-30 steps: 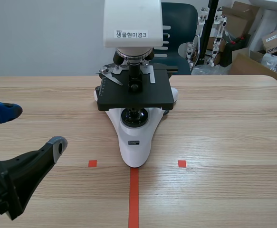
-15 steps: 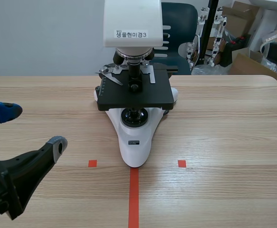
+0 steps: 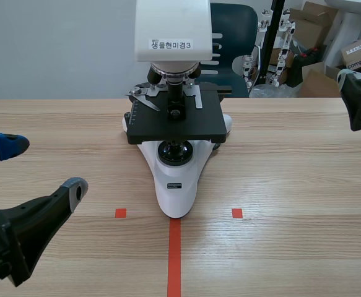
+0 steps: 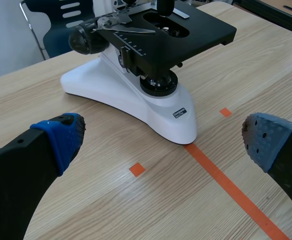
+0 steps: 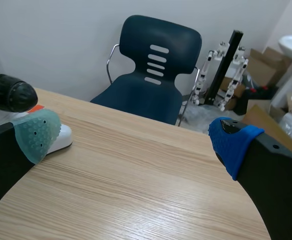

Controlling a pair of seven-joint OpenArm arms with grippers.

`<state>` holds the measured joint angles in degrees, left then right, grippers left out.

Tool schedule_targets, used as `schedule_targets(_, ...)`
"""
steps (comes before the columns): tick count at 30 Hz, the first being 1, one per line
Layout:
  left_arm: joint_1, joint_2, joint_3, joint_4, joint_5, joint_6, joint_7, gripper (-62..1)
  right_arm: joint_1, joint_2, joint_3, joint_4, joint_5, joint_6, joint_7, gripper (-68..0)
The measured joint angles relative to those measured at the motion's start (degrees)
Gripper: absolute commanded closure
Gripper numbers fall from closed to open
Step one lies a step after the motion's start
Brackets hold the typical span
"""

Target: Point at the eyepiece

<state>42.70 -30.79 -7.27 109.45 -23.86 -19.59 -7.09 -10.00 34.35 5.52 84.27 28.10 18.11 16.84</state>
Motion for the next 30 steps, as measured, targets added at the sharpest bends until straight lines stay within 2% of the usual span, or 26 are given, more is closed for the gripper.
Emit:
schedule_targets(3,0.0,0.0,0.0,0.0,0.0,0.0,0.0,-62.3,-2.2,-2.4,1.3,5.9,-6.0,0.0,0.1,-67.9)
schedule_targets(4,0.0,0.0,0.0,0.0,0.0,0.0,0.0,-62.3,-2.9,-2.8,1.3,7.7,-6.5,0.1,0.3,-67.9)
schedule_targets(10,0.0,0.0,0.0,0.0,0.0,0.0,0.0,-62.3,-6.8,-3.4,1.2,15.5,-6.2,2.6,0.9,-67.9)
schedule_targets(14,0.0,0.0,0.0,0.0,0.0,0.0,0.0,-62.3,-9.2,-3.4,0.4,19.3,-6.0,2.5,0.9,-67.9)
schedule_targets(20,0.0,0.0,0.0,0.0,0.0,0.0,0.0,-62.3,-12.3,-3.4,-5.0,20.7,-6.0,2.3,-0.4,-67.9)
schedule_targets(27,0.0,0.0,0.0,0.0,0.0,0.0,0.2,-62.3,-14.1,-3.4,-9.9,21.0,-6.0,-5.3,-1.2,-67.9)
schedule_targets(30,0.0,0.0,0.0,0.0,0.0,0.0,0.2,-62.3,-15.2,-3.4,-10.3,24.2,-6.0,-6.7,-3.4,-67.9)
